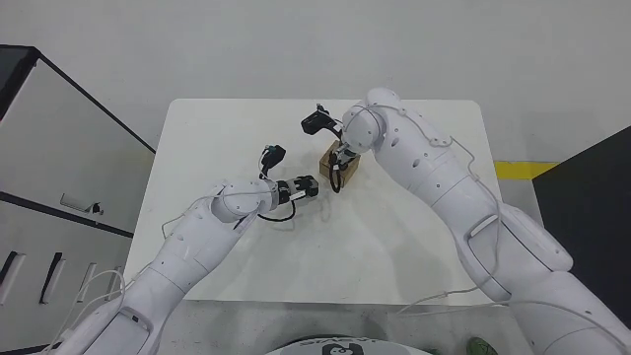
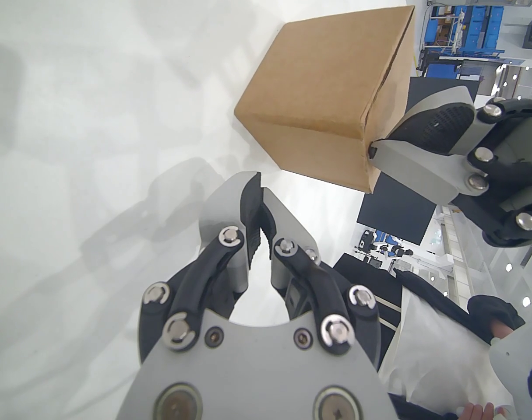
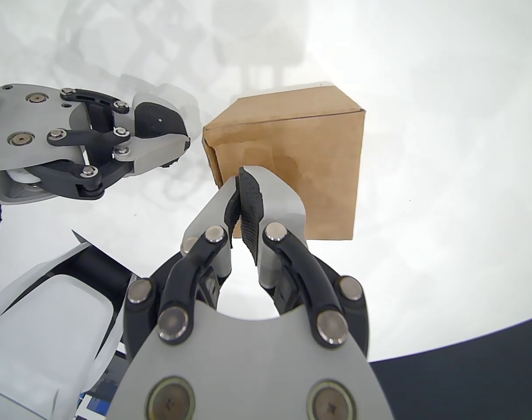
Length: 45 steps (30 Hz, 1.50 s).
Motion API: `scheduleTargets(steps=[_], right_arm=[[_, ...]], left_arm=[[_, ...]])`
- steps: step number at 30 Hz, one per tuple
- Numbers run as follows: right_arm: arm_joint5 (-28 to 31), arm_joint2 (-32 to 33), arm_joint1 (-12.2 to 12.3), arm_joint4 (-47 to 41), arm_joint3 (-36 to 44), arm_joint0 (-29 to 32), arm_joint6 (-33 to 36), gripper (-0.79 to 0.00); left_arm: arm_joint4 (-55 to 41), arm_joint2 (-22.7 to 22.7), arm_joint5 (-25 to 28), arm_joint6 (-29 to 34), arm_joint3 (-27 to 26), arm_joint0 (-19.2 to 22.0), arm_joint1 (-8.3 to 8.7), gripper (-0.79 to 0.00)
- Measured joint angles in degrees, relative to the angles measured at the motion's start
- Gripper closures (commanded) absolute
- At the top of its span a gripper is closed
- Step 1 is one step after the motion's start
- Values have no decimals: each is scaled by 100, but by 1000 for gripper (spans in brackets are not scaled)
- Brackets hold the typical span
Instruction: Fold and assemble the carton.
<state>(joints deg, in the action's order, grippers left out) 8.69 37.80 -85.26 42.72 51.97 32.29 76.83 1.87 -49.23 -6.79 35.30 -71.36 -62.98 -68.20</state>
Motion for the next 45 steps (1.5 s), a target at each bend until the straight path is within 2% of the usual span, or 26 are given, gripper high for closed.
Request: scheduleTargets(steps=[45], right_arm=[[95, 52, -80, -73, -163, -77, -90, 0]], left_arm=[[0, 0, 0, 0, 0, 0, 0, 0]])
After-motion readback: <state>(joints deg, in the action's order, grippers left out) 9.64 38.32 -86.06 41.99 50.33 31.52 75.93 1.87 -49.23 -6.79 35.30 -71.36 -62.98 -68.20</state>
